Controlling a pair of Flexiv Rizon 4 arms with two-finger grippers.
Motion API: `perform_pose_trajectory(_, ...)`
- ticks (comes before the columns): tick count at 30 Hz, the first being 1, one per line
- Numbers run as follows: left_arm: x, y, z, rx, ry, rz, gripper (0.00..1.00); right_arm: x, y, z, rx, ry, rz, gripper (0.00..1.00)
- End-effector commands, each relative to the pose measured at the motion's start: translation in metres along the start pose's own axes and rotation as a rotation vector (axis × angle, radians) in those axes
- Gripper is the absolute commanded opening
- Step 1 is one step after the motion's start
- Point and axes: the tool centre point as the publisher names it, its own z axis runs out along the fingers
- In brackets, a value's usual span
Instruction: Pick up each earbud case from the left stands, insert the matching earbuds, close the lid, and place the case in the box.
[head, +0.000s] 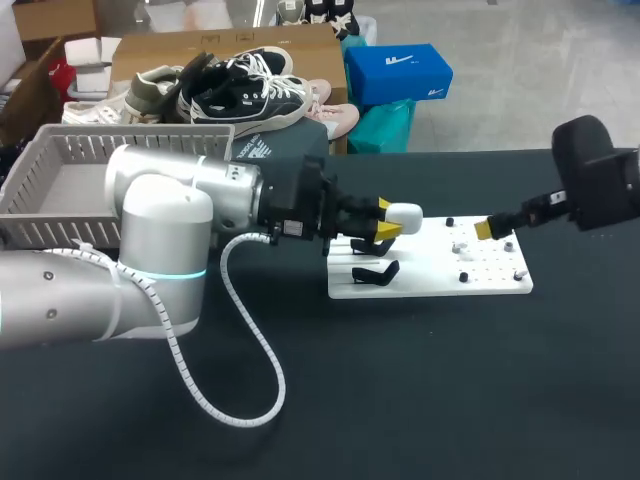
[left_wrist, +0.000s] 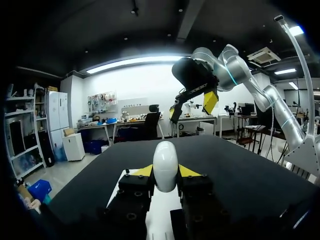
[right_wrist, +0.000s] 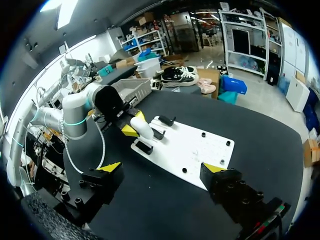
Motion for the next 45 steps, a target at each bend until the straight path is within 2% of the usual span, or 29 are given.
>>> perform_pose_trajectory(1,0.000,-0.005,0.002,-0.014,-0.007,0.001,0.00,-0.003,0.010,0.012,0.157,0.012,-0.004,1.00)
perform_pose_trajectory(23,0.003,-0.009,0.006,-0.022,-0.010,-0.006,0.00,-0.012,0.019,0.055,0.124,0.083,-0.005,1.00)
perform_pose_trajectory(45,0.003,-0.009,0.006,-0.022,-0.010,-0.006,0.00,-0.018,0.018,0.081,0.112,0.132,-0.006,1.00)
